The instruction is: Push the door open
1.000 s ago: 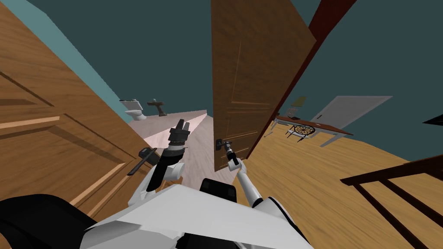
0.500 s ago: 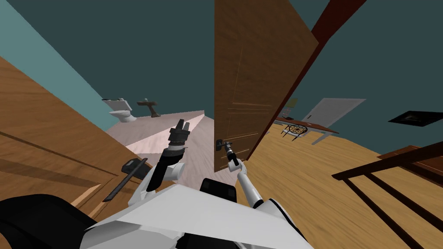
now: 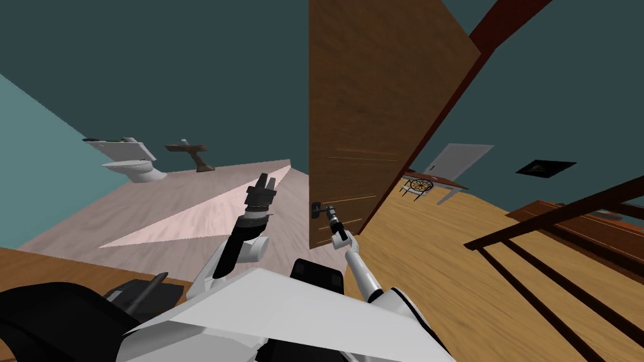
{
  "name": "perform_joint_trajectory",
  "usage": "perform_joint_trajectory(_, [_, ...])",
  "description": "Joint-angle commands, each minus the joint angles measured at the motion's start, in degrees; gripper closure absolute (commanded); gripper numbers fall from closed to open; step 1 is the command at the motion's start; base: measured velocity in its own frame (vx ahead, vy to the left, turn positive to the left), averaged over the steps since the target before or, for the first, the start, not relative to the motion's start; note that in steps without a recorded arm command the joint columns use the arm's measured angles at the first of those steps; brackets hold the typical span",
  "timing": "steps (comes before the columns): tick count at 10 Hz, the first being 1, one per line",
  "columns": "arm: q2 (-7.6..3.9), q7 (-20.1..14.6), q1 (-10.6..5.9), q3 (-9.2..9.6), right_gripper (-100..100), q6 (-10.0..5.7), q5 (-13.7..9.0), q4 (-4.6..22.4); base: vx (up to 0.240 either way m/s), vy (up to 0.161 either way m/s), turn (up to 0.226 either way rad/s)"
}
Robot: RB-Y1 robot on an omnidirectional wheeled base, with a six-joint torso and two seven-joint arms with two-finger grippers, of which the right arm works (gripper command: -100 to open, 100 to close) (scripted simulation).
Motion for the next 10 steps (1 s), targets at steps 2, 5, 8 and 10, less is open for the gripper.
perform_joint_trajectory(2, [-1.24,0.43,0.48,-0.48,100,0.42,-0.36,-0.93,0.113,0.122,-0.216])
perform_joint_trajectory(5, [-1.27,1.01,0.94,-0.17,100,0.62,-0.70,-1.48,0.134,0.150,-0.204])
perform_joint_trajectory(8, [-1.06,1.49,1.32,0.08,100,0.77,-0.97,-1.93,0.091,0.134,-0.199])
perform_joint_trajectory(10, [-0.75,1.84,1.59,0.27,100,0.89,-1.18,-2.26,0.101,0.142,-0.205])
